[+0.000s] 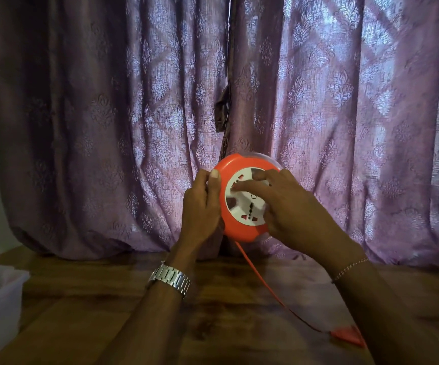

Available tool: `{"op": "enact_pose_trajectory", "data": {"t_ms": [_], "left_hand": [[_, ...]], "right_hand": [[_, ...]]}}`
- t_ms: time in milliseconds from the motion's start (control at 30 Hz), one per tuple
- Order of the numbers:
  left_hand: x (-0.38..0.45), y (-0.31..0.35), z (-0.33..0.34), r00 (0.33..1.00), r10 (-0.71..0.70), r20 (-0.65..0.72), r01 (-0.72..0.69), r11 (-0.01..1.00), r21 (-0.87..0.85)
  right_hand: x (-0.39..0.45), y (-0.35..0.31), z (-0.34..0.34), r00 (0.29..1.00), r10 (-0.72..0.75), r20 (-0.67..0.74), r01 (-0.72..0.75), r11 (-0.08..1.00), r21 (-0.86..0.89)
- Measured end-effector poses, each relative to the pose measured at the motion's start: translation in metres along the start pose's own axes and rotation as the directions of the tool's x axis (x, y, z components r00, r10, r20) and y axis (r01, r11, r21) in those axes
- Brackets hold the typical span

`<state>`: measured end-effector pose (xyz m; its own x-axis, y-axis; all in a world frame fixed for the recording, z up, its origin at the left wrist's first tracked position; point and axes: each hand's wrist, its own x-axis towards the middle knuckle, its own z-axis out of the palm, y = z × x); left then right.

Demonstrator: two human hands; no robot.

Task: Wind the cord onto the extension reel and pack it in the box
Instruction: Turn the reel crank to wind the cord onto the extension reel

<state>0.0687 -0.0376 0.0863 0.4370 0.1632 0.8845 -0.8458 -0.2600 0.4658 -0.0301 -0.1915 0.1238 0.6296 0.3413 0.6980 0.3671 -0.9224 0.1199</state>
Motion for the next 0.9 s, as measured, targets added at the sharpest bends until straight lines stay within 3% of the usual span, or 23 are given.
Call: {"op": "enact_pose_trajectory", "data": {"t_ms": [333, 467, 633, 900], "left_hand": [[-0.002, 0.001, 0.001, 1.0, -0.01, 0.026, 0.01, 1.0, -0.004], [-0.004, 0.003, 0.004, 1.0, 0.0, 0.025, 0.0, 1.0, -0.002], [-0.002, 0.003, 0.004, 1.0, 0.012, 0.018, -0.012, 1.0, 0.005], [-0.002, 0.002, 0.004, 0.999, 0.005, 0.037, -0.005, 1.0, 0.014]], "right_hand": [[-0.001, -0.001, 0.003, 0.999, -0.021, -0.039, 0.012, 0.974, -0.224], [-0.001, -0.001, 0.007, 0.994, 0.031, -0.107, -0.05, 0.982, -0.183], [-0.001, 0.003, 0.019, 0.933, 0.134, -0.335, -0.171, 0.982, -0.085], [-0.001, -0.004, 0.029, 0.877, 0.212, -0.432, -0.266, 0.962, -0.067]]}}
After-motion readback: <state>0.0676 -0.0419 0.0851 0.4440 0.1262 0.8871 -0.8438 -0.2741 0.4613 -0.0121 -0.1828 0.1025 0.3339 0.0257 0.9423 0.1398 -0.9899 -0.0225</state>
